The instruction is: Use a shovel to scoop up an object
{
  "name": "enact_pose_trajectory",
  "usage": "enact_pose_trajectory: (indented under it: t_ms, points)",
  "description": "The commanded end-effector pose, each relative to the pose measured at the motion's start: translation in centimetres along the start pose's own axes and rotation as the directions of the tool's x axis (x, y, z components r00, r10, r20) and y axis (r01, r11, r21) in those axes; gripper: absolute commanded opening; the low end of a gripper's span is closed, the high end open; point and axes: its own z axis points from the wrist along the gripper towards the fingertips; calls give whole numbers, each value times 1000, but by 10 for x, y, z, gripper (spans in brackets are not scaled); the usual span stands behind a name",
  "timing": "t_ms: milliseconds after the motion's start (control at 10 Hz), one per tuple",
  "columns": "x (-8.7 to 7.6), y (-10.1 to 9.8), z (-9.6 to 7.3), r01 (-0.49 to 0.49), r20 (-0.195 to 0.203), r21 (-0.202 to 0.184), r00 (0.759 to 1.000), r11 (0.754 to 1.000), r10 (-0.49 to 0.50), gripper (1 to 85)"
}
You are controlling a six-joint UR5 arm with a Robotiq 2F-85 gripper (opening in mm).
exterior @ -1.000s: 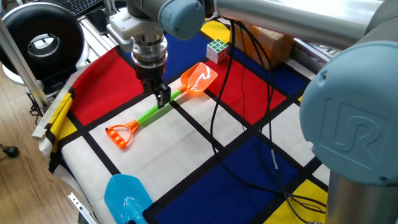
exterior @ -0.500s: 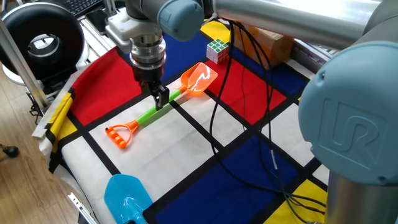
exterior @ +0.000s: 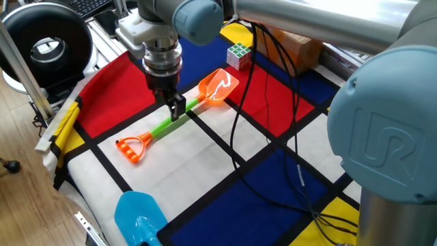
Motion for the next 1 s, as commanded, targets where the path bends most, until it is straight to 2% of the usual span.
enact_pose_trajectory:
  t_ms: [0, 200, 400, 500, 900]
  points:
    - [9, 3, 4, 6, 2, -3, 1000, 1000, -6, 667]
    - [21, 7, 11, 12, -3, -1, 1000, 1000, -12, 667]
    - [20, 7, 12, 4, 2, 2, 1000, 1000, -4, 670]
    - [23, 4, 11, 4, -10, 11, 1000, 1000, -4, 670]
    - [23, 5, 11, -2, -12, 7, 1000, 1000, 2, 670]
